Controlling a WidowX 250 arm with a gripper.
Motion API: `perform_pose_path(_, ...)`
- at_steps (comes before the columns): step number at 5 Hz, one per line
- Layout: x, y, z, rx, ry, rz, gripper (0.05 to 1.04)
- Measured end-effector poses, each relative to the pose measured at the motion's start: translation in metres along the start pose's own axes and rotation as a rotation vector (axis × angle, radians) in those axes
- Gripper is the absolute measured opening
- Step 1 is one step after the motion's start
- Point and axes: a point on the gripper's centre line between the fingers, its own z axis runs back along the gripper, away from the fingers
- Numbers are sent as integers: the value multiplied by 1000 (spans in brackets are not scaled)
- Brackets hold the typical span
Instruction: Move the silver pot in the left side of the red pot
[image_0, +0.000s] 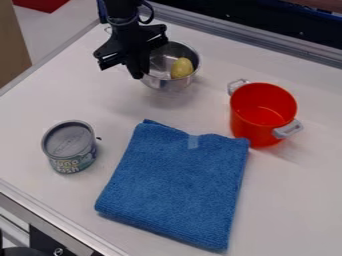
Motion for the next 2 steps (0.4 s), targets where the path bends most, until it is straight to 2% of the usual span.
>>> perform_pose_path(1,-16,11,-15,-18,-28,86,57)
perform_pose_path(2,-18,11,-11,-49,-44,164,57)
